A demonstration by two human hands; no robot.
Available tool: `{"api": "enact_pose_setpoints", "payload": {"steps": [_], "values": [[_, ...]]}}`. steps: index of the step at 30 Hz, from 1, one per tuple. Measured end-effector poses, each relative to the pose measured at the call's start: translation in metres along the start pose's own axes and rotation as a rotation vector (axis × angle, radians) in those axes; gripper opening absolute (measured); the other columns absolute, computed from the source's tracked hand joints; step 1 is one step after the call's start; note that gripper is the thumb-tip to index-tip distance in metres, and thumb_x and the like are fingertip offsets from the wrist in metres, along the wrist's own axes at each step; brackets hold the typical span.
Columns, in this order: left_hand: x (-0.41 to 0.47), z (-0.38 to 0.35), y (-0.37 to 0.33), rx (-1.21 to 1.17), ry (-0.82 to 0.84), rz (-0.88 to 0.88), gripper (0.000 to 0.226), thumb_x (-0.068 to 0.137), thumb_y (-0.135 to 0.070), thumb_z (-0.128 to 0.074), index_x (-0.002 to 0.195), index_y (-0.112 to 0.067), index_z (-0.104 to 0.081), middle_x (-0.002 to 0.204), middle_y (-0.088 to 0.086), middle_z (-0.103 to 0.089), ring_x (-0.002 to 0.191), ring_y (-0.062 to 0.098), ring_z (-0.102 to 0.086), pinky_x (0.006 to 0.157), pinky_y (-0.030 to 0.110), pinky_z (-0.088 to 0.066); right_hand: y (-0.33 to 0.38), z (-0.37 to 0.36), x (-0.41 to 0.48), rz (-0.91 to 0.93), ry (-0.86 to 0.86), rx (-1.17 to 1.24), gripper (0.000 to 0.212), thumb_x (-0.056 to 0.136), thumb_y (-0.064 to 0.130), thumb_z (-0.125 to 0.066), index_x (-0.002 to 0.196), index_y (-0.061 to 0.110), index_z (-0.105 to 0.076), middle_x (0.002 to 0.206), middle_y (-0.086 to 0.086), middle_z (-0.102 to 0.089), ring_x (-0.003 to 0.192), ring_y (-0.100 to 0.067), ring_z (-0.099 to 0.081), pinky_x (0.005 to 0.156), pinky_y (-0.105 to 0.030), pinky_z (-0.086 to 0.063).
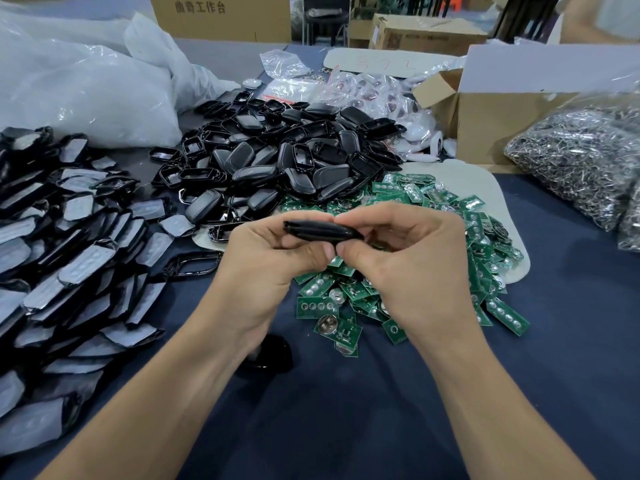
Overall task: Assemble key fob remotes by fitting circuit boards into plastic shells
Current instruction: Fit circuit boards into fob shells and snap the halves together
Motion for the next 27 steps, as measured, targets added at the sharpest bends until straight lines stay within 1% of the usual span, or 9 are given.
{"api": "enact_pose_setpoints", "payload": {"steps": [6,9,11,16,19,21,23,25,27], "values": [[-0.001,-0.001,-0.001,0.013,-0.006,0.007,0.028,0.067,-0.001,-0.079,0.090,-0.017,-0.082,0.087,0.007,-0.080,0.081,0.014,-0.075,0.070,0.020,-0.057,0.003,0.001,0.000,0.002,-0.005,0.001,0.033,0.071,-0.009,-0.083,0.086,0.022,-0.083,0.071,0.005,-0.075,0.064,-0.011,-0.069,0.061,-0.018,-0.052],[-0.002,0.003,-0.008,0.186,-0.095,-0.095,0.042,0.067,0.008,-0.087,0.095,-0.024,-0.082,0.094,0.004,-0.081,0.087,0.014,-0.076,0.076,0.022,-0.059,0.000,0.003,-0.001,0.003,-0.051,-0.098,0.030,0.073,-0.004,-0.081,0.086,0.024,-0.083,0.073,0.005,-0.075,0.067,-0.014,-0.069,0.063,-0.025,-0.055],[-0.004,0.005,-0.016,0.344,-0.122,-0.215,0.039,0.068,0.001,-0.087,0.093,-0.028,-0.082,0.097,-0.003,-0.081,0.093,0.012,-0.077,0.081,0.023,-0.059,-0.001,0.003,-0.002,0.020,-0.072,-0.175,0.029,0.073,0.000,-0.079,0.086,0.026,-0.083,0.076,0.007,-0.075,0.072,-0.016,-0.070,0.068,-0.032,-0.058],[-0.004,0.003,-0.018,0.493,-0.126,-0.291,0.030,0.070,-0.010,-0.085,0.086,-0.035,-0.080,0.094,-0.012,-0.080,0.099,0.016,-0.075,0.096,0.046,-0.057,-0.001,0.001,-0.004,0.064,-0.062,-0.228,0.029,0.073,0.003,-0.076,0.087,0.028,-0.082,0.083,0.011,-0.076,0.079,-0.018,-0.071,0.073,-0.029,-0.056],[-0.004,0.002,-0.017,0.441,-0.134,-0.250,0.032,0.071,-0.010,-0.083,0.087,-0.037,-0.080,0.091,-0.010,-0.079,0.096,0.016,-0.075,0.094,0.044,-0.058,0.001,0.002,-0.002,0.039,-0.054,-0.187,0.029,0.074,0.004,-0.077,0.086,0.029,-0.082,0.079,0.009,-0.076,0.074,-0.018,-0.071,0.069,-0.031,-0.059],[-0.003,0.005,-0.014,0.346,-0.144,-0.197,0.038,0.069,-0.006,-0.085,0.095,-0.033,-0.082,0.095,-0.003,-0.080,0.094,0.017,-0.076,0.087,0.035,-0.061,-0.001,0.003,-0.001,-0.058,-0.073,-0.093,0.027,0.074,0.004,-0.079,0.083,0.030,-0.082,0.077,0.007,-0.077,0.071,-0.014,-0.073,0.067,-0.027,-0.059],[-0.003,0.006,-0.012,0.279,-0.138,-0.149,0.045,0.074,0.005,-0.085,0.105,-0.027,-0.080,0.098,0.001,-0.081,0.093,0.014,-0.076,0.081,0.024,-0.059,-0.008,0.001,-0.002,-0.251,-0.095,0.156,0.026,0.077,-0.001,-0.078,0.078,0.025,-0.082,0.075,-0.001,-0.078,0.067,-0.017,-0.074,0.067,-0.027,-0.062],[-0.001,0.005,-0.008,0.190,-0.126,-0.102,0.040,0.083,0.012,-0.074,0.109,-0.019,-0.076,0.096,0.001,-0.081,0.088,0.010,-0.075,0.078,0.019,-0.057,-0.015,-0.005,-0.004,-0.442,-0.049,0.373,0.025,0.086,-0.009,-0.072,0.077,0.014,-0.077,0.075,-0.010,-0.077,0.063,-0.022,-0.075,0.062,-0.027,-0.062],[0.000,0.004,-0.007,0.108,-0.136,-0.064,0.031,0.090,0.009,-0.067,0.108,-0.015,-0.076,0.094,0.002,-0.081,0.085,0.010,-0.075,0.076,0.019,-0.057,-0.018,-0.012,-0.006,-0.544,0.046,0.426,0.029,0.092,-0.011,-0.065,0.078,0.013,-0.073,0.077,-0.015,-0.077,0.064,-0.027,-0.076,0.059,-0.028,-0.061]]}}
Point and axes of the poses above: each hand's wrist, its own x-axis towards the middle knuckle, its own z-axis out of the back of the hand, y = z × x, the point moved 4 cm from there along x, towards the middle knuckle
